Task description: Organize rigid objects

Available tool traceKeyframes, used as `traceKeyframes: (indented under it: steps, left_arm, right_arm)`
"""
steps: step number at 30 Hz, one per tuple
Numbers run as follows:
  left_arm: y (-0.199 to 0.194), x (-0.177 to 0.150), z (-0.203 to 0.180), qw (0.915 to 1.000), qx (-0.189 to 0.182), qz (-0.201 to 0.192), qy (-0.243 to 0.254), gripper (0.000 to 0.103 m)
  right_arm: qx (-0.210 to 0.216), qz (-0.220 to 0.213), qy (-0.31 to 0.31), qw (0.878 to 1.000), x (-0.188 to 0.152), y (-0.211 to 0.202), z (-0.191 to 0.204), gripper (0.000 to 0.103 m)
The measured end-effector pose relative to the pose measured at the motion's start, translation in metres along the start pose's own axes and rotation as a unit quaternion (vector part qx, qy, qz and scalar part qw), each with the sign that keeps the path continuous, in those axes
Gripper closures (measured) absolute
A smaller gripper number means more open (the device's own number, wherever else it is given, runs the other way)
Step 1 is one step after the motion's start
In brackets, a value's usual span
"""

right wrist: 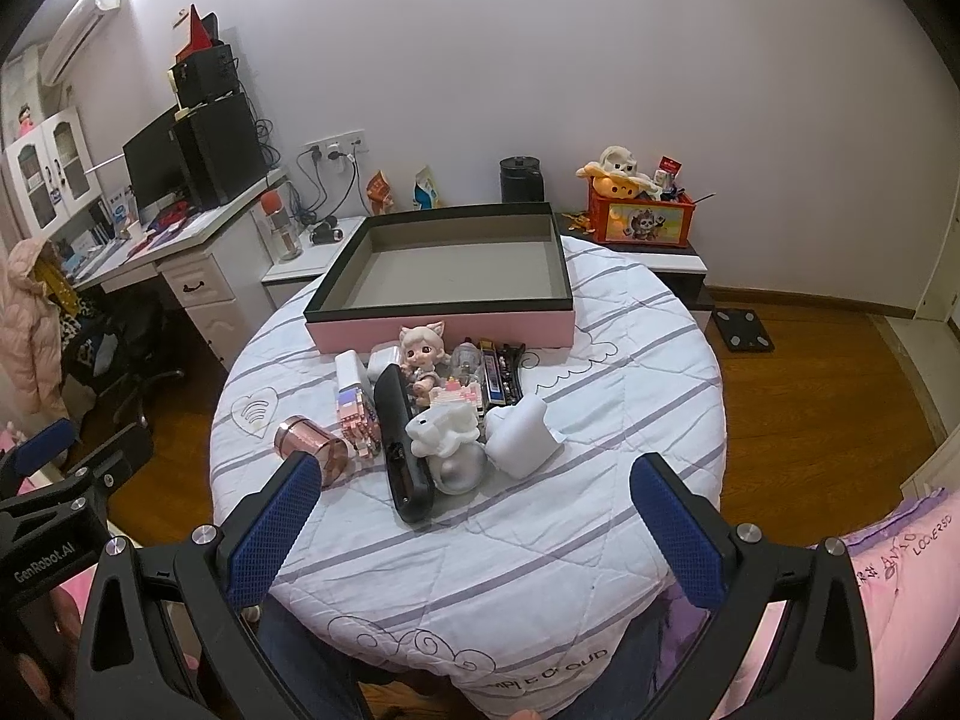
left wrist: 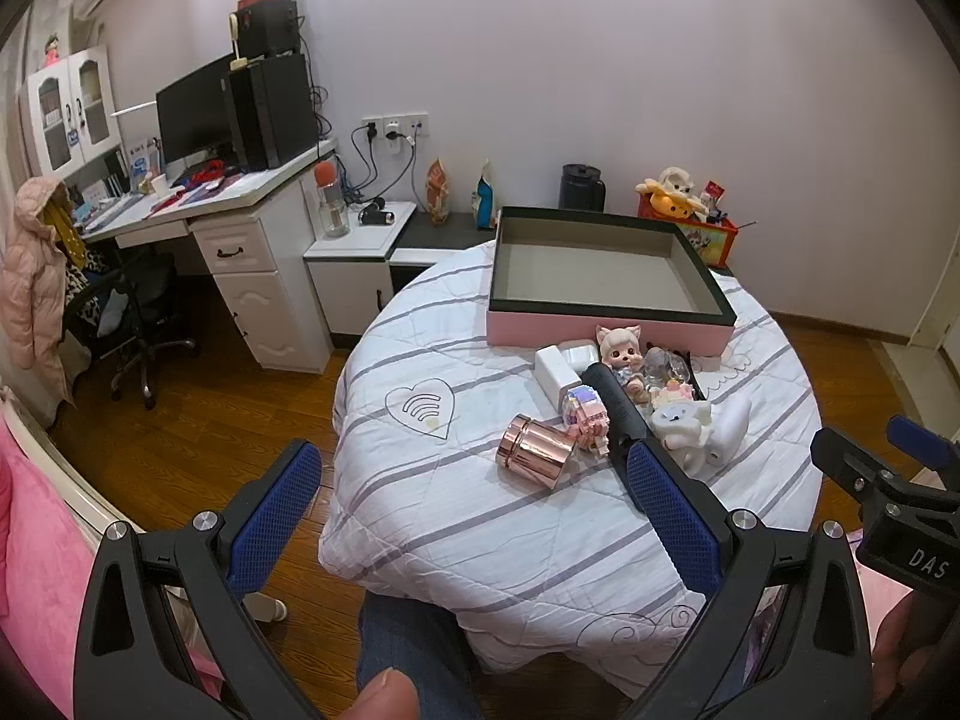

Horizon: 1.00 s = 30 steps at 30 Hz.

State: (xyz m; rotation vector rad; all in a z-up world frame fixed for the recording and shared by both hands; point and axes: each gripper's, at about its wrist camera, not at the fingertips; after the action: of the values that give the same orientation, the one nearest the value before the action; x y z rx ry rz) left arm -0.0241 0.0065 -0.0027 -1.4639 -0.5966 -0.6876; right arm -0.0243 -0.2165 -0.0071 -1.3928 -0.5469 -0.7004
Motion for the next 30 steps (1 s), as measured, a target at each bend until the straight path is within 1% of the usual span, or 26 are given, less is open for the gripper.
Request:
traceKeyframes:
  steps: [8,30]
  left_arm:
    - [-0.0009,0.004,-0.0008,1.0,0.004,0.005,0.0,0.0]
    - [0.0006,0.0057,-0.0013,1.0,-0.001,0.007,-0.003,0.0]
  right_arm:
    - [0.001,0.001,-0.001,1.0,0.0001,-0.0002,0.0005,0.0]
    - [0.0,0.003,-0.003,1.0,0.0004,0.0015,-0.0008,0.0]
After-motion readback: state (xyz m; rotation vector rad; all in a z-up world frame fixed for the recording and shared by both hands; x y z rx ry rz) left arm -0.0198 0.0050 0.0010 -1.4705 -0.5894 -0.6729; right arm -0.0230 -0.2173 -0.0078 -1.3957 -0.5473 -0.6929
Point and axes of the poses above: each gripper's, at about its wrist camera, not at the fingertips, and y roughly the way its jaws point, z to its left, x to its top, and after that the axes turned 1 degree about y, right-handed
